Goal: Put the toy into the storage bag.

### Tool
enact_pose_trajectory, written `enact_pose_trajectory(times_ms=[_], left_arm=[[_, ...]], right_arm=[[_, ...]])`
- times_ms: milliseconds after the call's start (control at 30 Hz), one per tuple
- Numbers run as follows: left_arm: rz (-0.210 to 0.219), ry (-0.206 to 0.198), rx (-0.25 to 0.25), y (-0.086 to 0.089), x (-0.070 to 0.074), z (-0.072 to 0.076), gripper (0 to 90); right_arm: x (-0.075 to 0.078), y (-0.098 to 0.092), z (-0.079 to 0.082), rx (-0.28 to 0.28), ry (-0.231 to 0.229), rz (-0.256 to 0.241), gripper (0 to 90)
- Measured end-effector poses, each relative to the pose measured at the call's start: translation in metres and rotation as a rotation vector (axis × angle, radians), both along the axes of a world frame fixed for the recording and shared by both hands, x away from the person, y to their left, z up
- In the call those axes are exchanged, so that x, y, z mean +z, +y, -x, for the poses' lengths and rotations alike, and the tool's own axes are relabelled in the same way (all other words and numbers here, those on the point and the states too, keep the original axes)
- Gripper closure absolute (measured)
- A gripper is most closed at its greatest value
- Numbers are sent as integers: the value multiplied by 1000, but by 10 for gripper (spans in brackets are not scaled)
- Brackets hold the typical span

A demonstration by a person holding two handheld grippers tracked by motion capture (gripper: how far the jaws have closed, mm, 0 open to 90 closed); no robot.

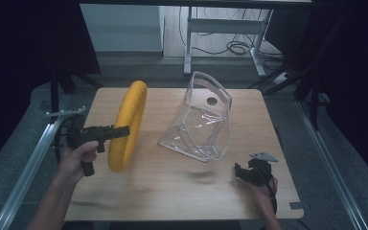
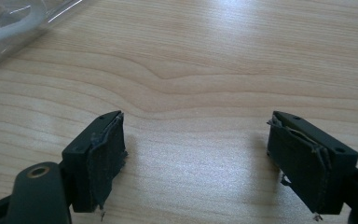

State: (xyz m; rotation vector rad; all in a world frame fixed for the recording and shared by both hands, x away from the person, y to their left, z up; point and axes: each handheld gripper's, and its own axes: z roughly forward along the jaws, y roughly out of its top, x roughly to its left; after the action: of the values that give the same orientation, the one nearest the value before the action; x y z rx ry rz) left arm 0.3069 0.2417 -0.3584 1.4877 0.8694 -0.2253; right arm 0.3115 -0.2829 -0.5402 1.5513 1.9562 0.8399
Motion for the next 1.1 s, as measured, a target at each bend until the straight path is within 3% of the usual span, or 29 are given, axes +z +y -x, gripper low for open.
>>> enact_pose_trajectory(times_ms=[200,400,667,767,933,1100], left_arm=[[6,-38,51,-12,4,0,507],[54,-80,114,-26,11,1,507],[69,-193,187,-57,26,4,506],[99,-233,199,-75,32,5,506],[136,-240,199,-88,35,1,506],[139,-246,222,-96,36,-4,507]], right_arm=[[0,0,0,1,1,1,190],[0,0,0,-5,5,-5,190],[0,0,0,-7,4,-5,190],[1,0,0,-7,6,-7,190],[1,0,0,-7,6,-8,191],[1,0,0,-8,6,-8,191]])
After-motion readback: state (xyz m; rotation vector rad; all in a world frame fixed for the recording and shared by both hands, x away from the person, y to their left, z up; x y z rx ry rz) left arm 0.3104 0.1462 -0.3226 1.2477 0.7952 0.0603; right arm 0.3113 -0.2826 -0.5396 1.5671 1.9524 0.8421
